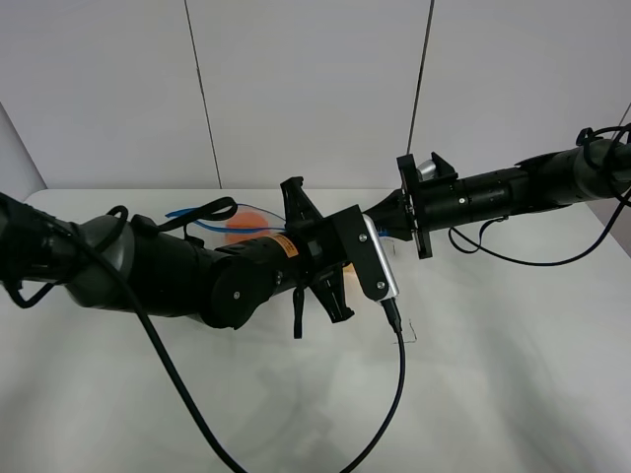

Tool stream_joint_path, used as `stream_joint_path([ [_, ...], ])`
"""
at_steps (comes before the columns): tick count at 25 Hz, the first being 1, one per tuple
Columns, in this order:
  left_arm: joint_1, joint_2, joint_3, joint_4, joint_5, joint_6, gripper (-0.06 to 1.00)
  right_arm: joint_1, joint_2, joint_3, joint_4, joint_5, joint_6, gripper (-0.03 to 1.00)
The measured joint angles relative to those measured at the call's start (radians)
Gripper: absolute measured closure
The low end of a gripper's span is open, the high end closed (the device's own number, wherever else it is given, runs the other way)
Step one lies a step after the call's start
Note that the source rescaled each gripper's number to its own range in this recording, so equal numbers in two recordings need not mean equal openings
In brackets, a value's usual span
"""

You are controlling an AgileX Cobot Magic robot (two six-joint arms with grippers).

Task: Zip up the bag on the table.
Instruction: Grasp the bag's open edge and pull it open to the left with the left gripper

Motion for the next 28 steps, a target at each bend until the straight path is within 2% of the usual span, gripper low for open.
stream_joint_path([
  [6,0.001,0.000,0.000,-0.005,0.000,0.070,0.94,0.000,0.000,0.000,0.000,0.000,0.002,0.96],
  [10,0.016,0.000,0.000,-0.048,0.003,0.141,0.94,0.000,0.000,0.000,0.006,-0.004,0.007,0.96],
  [19,0.135,-0.003,0.000,-0.206,-0.008,0.344,0.94,0.000,0.000,-0.001,0.028,-0.024,0.007,0.96],
  [28,0.224,-0.085,0.039,-0.251,-0.007,0.406,0.94,0.001,0.000,-0.001,0.039,-0.018,0.010,0.96],
])
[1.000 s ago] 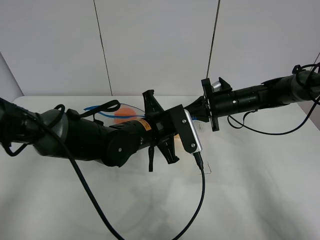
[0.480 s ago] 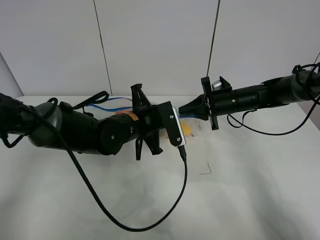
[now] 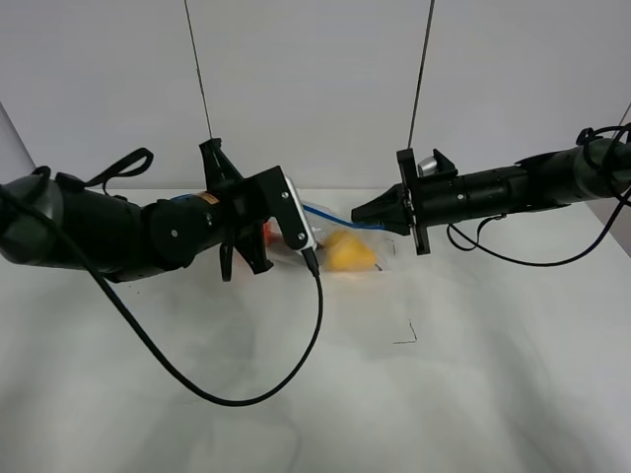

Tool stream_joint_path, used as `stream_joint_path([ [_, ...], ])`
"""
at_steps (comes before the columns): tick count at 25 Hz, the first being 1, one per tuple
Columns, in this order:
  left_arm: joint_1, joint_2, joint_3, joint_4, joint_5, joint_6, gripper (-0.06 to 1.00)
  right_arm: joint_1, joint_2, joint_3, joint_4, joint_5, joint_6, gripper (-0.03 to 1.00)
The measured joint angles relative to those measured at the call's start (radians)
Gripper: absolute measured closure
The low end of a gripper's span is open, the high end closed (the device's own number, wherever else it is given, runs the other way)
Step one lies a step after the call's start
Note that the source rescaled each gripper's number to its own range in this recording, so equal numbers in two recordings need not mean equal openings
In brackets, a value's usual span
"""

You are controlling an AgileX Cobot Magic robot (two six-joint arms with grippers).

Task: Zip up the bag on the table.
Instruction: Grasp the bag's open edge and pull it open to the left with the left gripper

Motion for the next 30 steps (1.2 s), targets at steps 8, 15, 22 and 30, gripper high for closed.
stream_joint_path([
  [8,0.097,-0.078,0.044,-0.037,0.015,0.013,0.94,0.000,0.000,0.000,0.005,0.013,0.004,0.96],
  [15,0.208,-0.082,0.109,-0.038,0.017,0.015,0.94,0.000,0.000,0.000,0.001,0.013,0.004,0.96],
  [22,0.267,-0.082,0.123,-0.040,0.000,0.017,0.94,0.000,0.000,0.000,-0.006,0.013,0.004,0.96],
  [30,0.270,-0.082,0.123,-0.040,-0.004,0.017,0.94,0.000,0.000,0.000,-0.006,0.013,0.004,0.96],
])
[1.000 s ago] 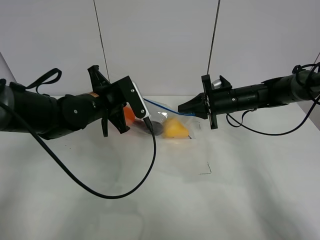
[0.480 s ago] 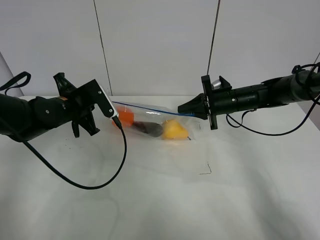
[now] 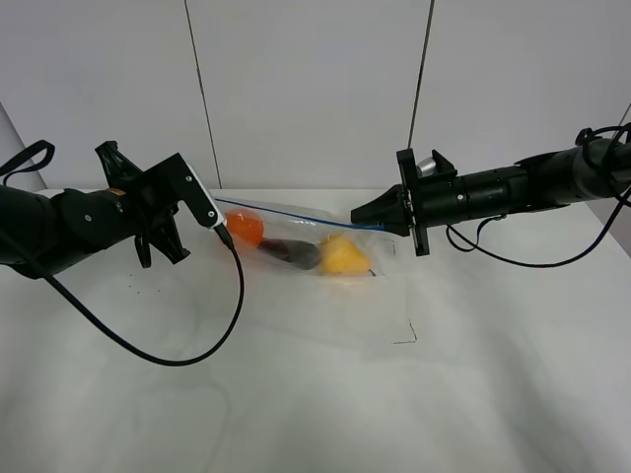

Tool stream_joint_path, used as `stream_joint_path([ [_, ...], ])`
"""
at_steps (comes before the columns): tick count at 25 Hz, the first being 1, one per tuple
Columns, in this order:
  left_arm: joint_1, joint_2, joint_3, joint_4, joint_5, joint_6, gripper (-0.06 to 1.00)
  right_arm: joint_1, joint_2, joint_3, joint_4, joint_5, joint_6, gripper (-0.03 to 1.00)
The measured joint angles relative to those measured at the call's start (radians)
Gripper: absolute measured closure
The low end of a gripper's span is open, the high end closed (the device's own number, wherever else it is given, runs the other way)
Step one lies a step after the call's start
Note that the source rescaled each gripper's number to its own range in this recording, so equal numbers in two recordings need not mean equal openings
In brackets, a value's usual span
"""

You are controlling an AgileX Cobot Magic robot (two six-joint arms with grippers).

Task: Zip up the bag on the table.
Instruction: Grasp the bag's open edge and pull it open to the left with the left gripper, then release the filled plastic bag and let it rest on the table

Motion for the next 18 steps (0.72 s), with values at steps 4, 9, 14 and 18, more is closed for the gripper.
stream_joint_path([
  [4,0.000,0.000,0.000,0.000,0.000,-0.008,0.92,0.000,0.000,0.000,-0.002,0.000,0.000,0.96],
  [9,0.010,0.000,0.001,-0.023,-0.034,-0.056,0.50,0.000,0.000,0.000,-0.019,0.001,0.000,0.96],
  [14,0.016,0.000,0.001,-0.052,-0.037,-0.109,0.24,0.000,0.000,0.000,-0.024,0.001,0.000,0.96],
  [18,0.059,0.000,0.001,-0.106,-0.039,-0.110,0.22,0.000,0.000,0.000,-0.024,0.001,0.000,0.96],
])
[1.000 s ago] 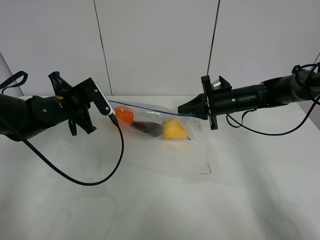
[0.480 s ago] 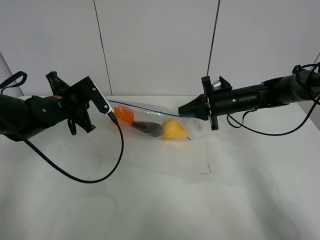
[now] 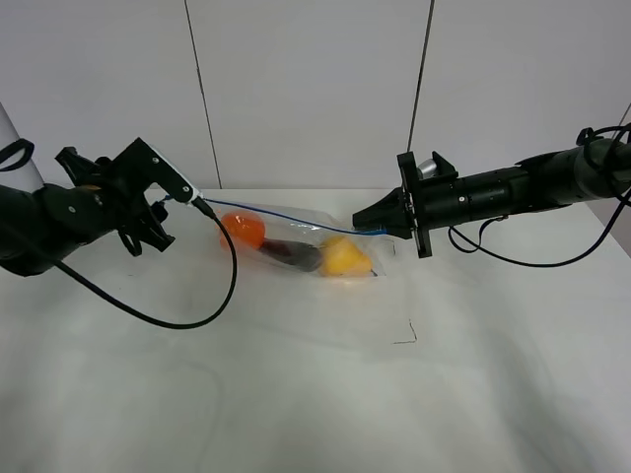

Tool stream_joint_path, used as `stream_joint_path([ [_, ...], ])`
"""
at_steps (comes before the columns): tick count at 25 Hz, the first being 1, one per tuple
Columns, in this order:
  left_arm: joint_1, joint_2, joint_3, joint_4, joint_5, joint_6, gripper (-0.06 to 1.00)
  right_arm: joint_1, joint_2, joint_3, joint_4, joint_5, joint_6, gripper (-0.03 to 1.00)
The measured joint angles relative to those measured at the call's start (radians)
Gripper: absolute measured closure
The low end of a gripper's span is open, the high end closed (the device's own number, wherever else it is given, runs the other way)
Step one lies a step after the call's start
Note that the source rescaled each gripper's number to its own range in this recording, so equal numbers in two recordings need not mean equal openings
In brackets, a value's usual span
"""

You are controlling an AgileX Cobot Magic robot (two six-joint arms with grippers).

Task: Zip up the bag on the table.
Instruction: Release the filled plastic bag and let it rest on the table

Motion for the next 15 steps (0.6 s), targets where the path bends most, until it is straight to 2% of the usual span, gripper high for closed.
stream_joint_path([
  [4,0.063,0.000,-0.002,-0.021,0.011,-0.077,0.22,0.000,0.000,0.000,-0.002,0.000,0.000,0.96],
  [7,0.103,0.000,-0.028,-0.025,0.105,-0.160,0.22,0.000,0.000,0.000,-0.002,0.000,0.000,0.96],
  [11,0.177,0.000,-0.093,-0.025,0.316,-0.249,0.22,0.000,0.000,0.000,-0.002,0.000,0.000,0.96],
  [15,0.306,0.000,-0.190,-0.025,0.619,-0.326,0.22,0.000,0.000,0.000,-0.002,0.000,0.000,0.96],
])
